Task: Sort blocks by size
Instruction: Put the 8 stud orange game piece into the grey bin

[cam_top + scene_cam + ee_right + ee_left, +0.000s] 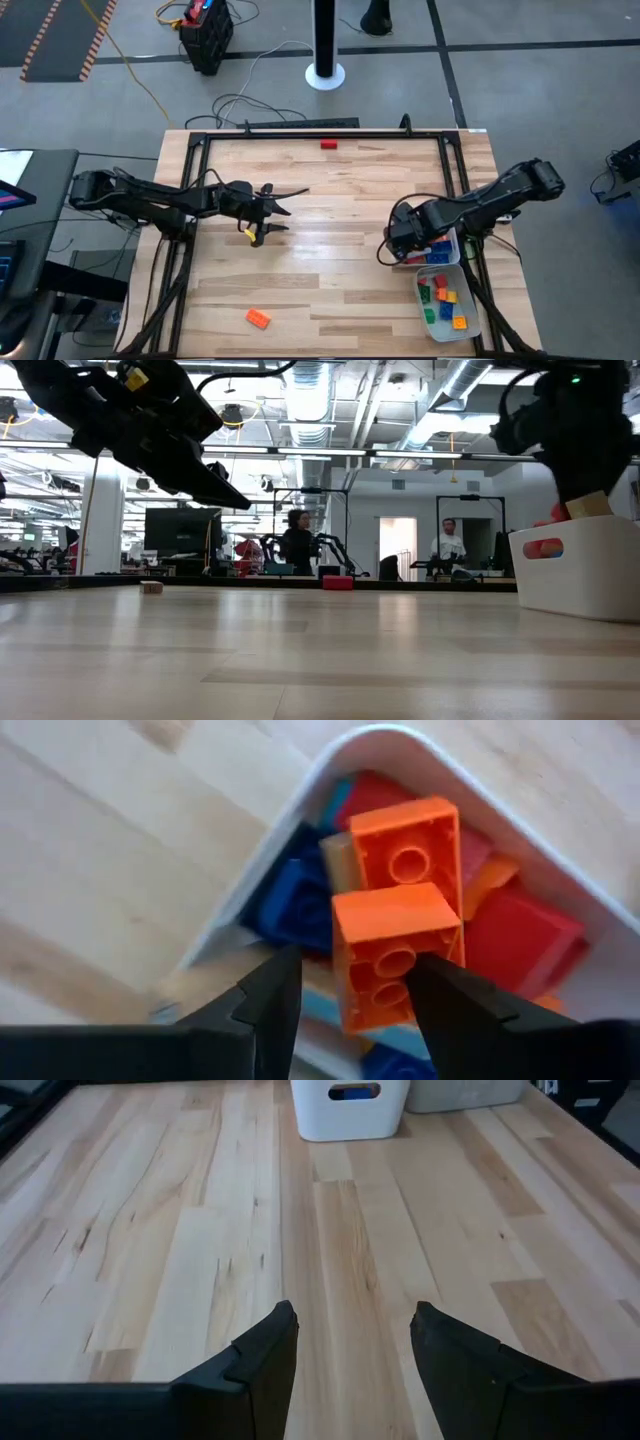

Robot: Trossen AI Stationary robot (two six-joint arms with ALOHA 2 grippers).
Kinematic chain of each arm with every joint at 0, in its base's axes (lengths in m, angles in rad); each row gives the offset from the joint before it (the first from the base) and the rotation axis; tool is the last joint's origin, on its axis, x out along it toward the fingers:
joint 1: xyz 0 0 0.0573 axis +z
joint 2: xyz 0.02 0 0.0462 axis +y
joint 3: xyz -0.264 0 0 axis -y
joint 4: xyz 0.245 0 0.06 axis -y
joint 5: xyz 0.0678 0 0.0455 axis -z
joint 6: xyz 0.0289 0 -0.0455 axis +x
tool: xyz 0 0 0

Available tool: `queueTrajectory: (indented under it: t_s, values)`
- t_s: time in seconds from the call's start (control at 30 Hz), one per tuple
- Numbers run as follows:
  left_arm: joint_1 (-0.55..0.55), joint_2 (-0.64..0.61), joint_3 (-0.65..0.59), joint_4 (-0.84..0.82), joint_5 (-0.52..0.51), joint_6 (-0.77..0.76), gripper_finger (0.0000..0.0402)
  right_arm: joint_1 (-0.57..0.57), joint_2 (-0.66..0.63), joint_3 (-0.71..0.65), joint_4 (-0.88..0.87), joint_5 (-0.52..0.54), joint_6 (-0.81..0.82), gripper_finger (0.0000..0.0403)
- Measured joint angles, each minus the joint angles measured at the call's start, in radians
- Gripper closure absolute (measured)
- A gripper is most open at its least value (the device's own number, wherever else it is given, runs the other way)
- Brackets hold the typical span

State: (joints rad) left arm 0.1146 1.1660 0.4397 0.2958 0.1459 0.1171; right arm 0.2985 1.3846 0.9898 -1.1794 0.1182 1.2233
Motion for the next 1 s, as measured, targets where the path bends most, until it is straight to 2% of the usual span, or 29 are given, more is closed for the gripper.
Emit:
queueTrajectory:
  t_s: [0.13, 0.23, 0.3, 0.37, 0.47, 0.57, 0.77, 1.0]
  values:
    - [0.000, 0.000, 0.000, 0.036, 0.000, -0.025, 0.0217, 0.010, -0.017, 0.014, 0.018, -0.024, 0.003, 0.0198]
    - [0.000, 0.024, 0.000, 0.149, 0.000, -0.037, 0.0217, 0.015, -0.039, 0.035, 0.003, -0.026, 0.006, 0.0198]
    - [0.000, 0.066, 0.000, 0.258, 0.000, -0.039, 0.0217, 0.022, -0.054, 0.038, 0.006, 0.012, 0.021, 0.0198]
    - [0.000, 0.135, 0.006, 0.405, 0.000, -0.041, 0.0217, 0.030, -0.064, 0.037, 0.016, 0.059, 0.026, 0.0198]
    - [0.000, 0.275, 0.042, 0.637, -0.007, -0.069, 0.0217, 0.038, -0.061, 0.036, 0.014, 0.067, 0.029, 0.0198]
    - [0.000, 0.428, 0.121, 0.771, -0.017, -0.098, 0.0217, 0.076, -0.060, 0.036, 0.010, 0.113, 0.058, 0.0198]
    - [0.006, 0.616, 0.327, 0.725, -0.011, -0.122, 0.0217, 0.174, -0.060, 0.036, -0.004, 0.184, 0.136, 0.0198]
    - [0.006, 0.717, 0.590, 0.435, 0.036, -0.076, 0.0217, 0.245, -0.055, 0.035, -0.010, 0.323, 0.159, 0.0198]
